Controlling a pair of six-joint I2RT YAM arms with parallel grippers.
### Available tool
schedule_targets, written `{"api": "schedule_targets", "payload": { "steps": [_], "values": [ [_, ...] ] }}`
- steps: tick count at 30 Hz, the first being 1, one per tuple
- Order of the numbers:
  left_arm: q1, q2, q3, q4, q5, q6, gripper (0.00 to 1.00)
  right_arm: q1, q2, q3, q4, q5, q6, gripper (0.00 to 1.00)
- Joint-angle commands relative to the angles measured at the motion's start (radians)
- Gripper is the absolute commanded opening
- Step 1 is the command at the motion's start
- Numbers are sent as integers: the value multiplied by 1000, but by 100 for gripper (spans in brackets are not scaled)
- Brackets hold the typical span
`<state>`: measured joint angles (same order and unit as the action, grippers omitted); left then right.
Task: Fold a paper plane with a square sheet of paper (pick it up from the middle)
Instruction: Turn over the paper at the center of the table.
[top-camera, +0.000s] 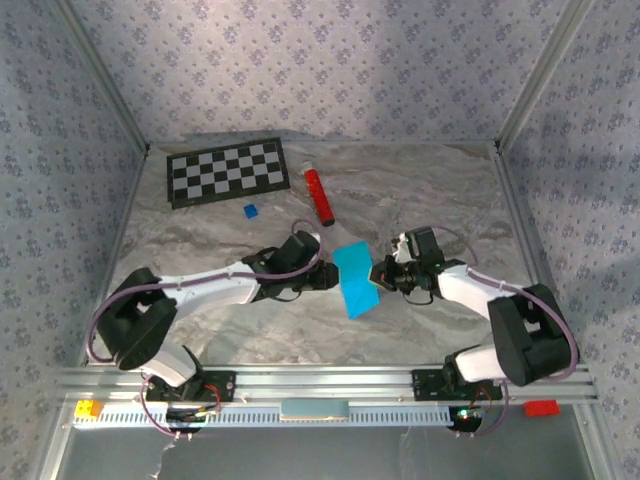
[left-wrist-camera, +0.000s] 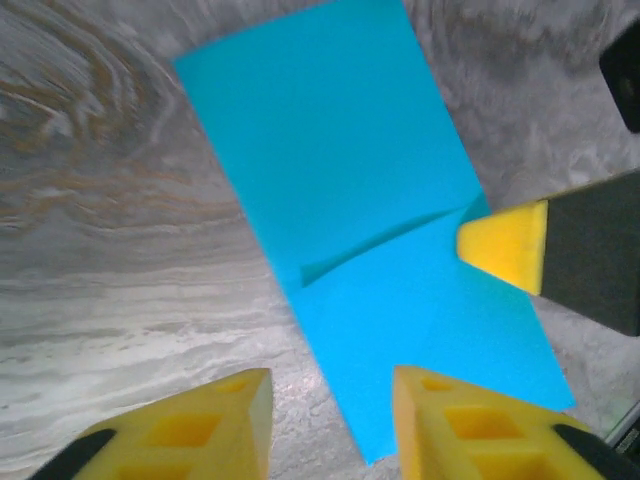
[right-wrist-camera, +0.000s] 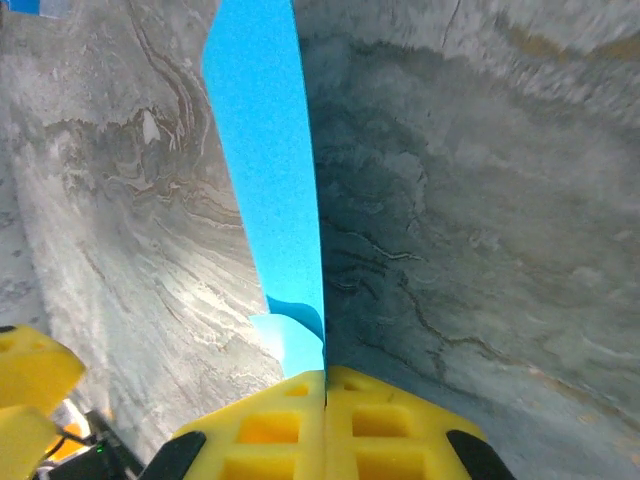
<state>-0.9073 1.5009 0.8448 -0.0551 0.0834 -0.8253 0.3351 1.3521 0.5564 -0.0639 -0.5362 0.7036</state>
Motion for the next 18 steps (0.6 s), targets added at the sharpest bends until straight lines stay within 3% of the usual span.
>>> {"api": "schedule_targets", "payload": {
  "steps": [1, 12, 18],
  "values": [
    [15, -57, -26, -36, -70, 26, 39, 2, -66, 57, -191, 99, -110, 3],
    [26, -150, -83, -17, -129, 32, 44, 108, -280, 188, -472, 419, -231, 3],
    [36, -200, -110, -20, -148, 24, 45, 182, -311, 229, -569, 571, -247, 3]
  ]
}}
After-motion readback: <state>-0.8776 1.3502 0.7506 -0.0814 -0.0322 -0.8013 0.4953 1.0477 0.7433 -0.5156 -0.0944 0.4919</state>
